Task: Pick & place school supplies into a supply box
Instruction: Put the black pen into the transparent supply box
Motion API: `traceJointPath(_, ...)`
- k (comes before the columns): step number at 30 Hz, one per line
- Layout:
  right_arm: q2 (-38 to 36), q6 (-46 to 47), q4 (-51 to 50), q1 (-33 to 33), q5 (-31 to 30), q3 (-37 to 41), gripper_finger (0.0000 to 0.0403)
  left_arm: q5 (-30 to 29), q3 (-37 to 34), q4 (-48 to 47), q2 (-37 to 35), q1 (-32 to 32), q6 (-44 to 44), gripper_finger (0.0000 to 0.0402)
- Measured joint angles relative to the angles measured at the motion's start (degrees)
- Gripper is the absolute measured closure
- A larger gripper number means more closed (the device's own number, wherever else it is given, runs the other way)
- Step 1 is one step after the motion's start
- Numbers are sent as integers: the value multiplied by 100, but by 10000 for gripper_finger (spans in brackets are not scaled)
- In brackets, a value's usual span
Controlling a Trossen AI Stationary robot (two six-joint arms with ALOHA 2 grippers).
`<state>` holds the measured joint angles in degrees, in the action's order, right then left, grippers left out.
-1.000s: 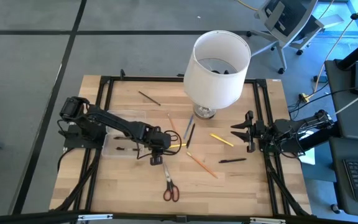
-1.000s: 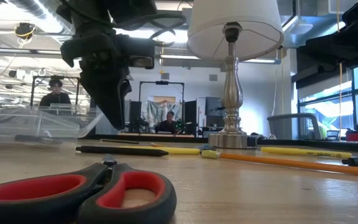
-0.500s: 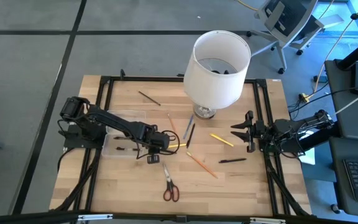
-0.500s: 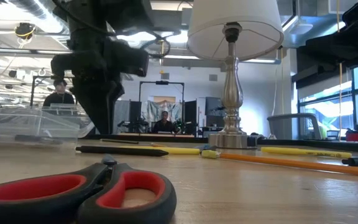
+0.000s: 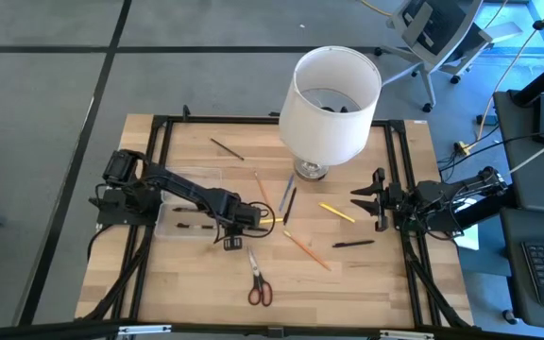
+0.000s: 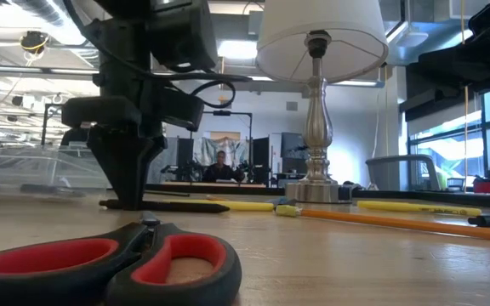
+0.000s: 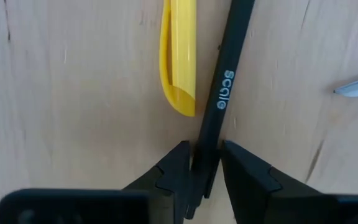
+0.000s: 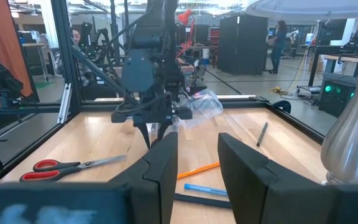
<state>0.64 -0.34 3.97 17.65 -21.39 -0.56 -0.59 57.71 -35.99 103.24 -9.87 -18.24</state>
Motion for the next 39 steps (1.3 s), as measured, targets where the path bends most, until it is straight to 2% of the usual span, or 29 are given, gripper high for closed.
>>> traceJointPath(8,0,0,0,0,0,2,283,19,13,17,8,-10,-70,382)
traceJointPath(17,0,4,-2,0,0,2,283,304,774,-318,89,-37,-200,385)
traceJointPath(27,0,-7,-1,0,0,1,283,170,2138,-2717,-11,-26,-162,385)
traceJointPath(32,-1,-11,-1,2,0,2,283,111,1932,-2915,-703,-31,-480,385)
traceJointPath(37,-1,-20,0,0,0,2,283,-399,1348,-2955,-1824,-88,-1109,385)
traceJointPath(39,0,-33,-2,0,0,2,283,-421,1039,-3042,-2168,-136,-1486,385)
